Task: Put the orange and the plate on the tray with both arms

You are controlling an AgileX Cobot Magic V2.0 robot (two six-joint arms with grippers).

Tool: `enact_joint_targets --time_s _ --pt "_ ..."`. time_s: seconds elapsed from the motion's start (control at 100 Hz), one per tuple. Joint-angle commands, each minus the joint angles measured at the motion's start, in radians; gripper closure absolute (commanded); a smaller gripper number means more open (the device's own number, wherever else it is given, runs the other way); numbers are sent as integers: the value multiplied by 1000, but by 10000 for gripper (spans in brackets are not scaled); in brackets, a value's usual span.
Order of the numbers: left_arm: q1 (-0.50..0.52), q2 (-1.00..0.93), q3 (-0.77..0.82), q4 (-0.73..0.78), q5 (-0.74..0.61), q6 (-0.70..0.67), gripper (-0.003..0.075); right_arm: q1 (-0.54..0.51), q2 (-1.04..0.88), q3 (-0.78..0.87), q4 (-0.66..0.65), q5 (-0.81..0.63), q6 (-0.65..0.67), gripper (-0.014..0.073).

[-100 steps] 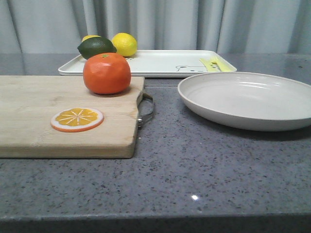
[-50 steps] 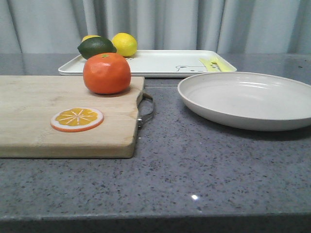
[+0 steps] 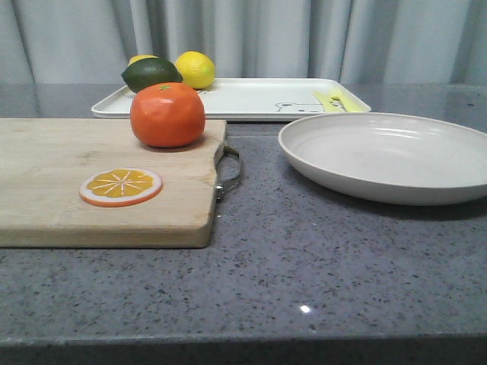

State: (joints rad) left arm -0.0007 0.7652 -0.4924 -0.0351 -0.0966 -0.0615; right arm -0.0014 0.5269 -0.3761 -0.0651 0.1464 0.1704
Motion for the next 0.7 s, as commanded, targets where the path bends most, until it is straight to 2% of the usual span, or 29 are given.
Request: enact_joint_targets --time_s 0.0,0.07,0.17,0.69 --pt "-35 33 -65 4 -74 -6 239 -2 9 -36 -2 -82 -1 651" --pt "-66 66 -98 4 -50 -6 165 -2 9 -36 -2 -82 -1 651" --pt "-114 127 -155 -14 -6 -6 111 -2 9 -36 -2 -82 -1 651" --pt "-436 495 -590 -66 374 -6 109 -2 9 -36 -2 -83 -1 651"
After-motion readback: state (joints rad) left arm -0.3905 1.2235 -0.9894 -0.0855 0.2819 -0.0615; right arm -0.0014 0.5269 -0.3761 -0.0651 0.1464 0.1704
